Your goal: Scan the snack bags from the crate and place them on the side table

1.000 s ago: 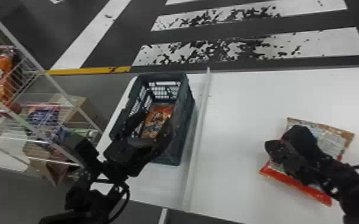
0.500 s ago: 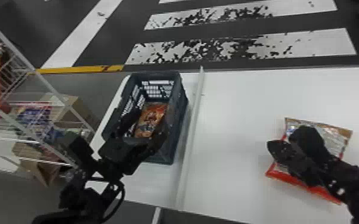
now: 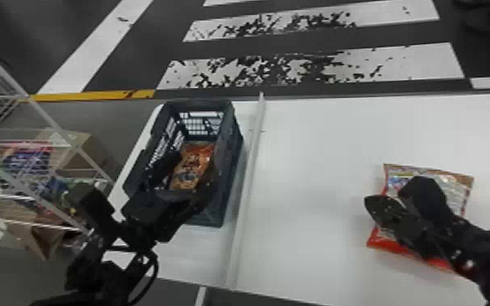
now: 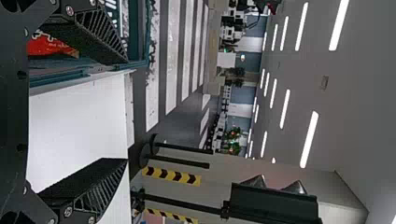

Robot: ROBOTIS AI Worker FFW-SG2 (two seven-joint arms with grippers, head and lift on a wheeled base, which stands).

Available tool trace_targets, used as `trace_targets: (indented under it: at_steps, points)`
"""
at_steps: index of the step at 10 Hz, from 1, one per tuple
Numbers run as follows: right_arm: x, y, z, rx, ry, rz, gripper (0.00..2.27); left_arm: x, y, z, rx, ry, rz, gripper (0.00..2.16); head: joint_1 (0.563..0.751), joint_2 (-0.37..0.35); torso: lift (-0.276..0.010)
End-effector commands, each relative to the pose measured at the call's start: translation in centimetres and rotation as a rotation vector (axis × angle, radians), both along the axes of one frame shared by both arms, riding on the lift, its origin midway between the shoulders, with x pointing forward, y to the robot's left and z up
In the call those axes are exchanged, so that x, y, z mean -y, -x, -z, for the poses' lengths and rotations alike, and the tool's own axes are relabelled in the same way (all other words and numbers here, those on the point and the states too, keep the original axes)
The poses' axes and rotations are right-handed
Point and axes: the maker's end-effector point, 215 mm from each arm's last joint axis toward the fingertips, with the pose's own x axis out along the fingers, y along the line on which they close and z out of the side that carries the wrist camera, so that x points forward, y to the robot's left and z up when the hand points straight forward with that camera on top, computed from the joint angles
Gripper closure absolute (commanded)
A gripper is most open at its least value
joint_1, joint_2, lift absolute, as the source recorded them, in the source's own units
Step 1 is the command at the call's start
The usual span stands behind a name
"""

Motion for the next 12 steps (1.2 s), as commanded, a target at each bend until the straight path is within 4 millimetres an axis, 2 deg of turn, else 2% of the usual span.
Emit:
trace_targets:
  at_steps: [1, 6, 12]
  points:
    - [1.1, 0.1, 0.0, 0.001, 0.0, 0.011, 2.14, 0.3, 0.0, 0.0, -0.002, 0.005, 0.003, 0.14, 0.695, 0.246, -0.094]
    - [3.6, 0.7, -0.1, 0.006, 0.011, 0.027, 2.14, 0.4, 0.0, -0.2, 0.001, 0.005, 0.006, 0.14, 0.695, 0.207, -0.094]
    - [5.4, 1.5, -0.2, 0.014, 0.01, 0.033, 2.14, 1.0, 0.0, 0.0, -0.005, 0.013, 0.017, 0.14, 0.695, 0.174, -0.094]
